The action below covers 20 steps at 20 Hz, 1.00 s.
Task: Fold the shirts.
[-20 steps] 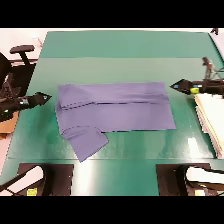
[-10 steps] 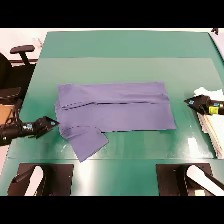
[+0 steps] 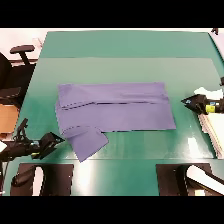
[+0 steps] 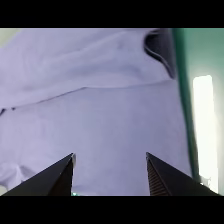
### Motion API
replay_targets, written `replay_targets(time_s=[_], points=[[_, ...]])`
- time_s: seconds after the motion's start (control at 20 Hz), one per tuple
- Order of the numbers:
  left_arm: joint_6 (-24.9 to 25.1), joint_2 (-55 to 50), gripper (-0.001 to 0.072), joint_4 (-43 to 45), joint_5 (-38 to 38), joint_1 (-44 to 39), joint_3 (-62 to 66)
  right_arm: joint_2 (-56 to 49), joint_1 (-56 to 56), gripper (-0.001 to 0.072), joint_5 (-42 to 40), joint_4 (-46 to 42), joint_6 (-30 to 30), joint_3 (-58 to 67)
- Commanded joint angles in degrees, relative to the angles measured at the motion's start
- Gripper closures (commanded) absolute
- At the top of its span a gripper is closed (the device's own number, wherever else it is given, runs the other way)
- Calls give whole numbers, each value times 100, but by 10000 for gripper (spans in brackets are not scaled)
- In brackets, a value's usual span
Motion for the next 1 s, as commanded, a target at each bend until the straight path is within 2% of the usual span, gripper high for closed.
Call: replay_targets(time_s=[0.0,0.2,0.35,0.65,0.85,0.9,0.95], points=[[-330,140,57,-686,1062,-35,-673,-389,505,192,26,4,11,498],[-323,140,56,-820,1504,-35,-1025,-444,868,192,-26,-2,50,1029],[-286,76,56,-896,1757,-35,-1224,-444,717,192,-79,2,245,1060],[485,-802,57,-1296,2184,-35,-1373,-422,186,192,44,52,267,695],[1056,-1134,59,-1657,2426,-35,-1373,-4,181,193,-238,48,262,699],[1182,-1143,191,-1652,2433,-35,-1373,125,181,193,-308,46,262,699],[1349,-1143,353,-1709,2433,-35,-1373,238,181,193,-317,42,260,702]])
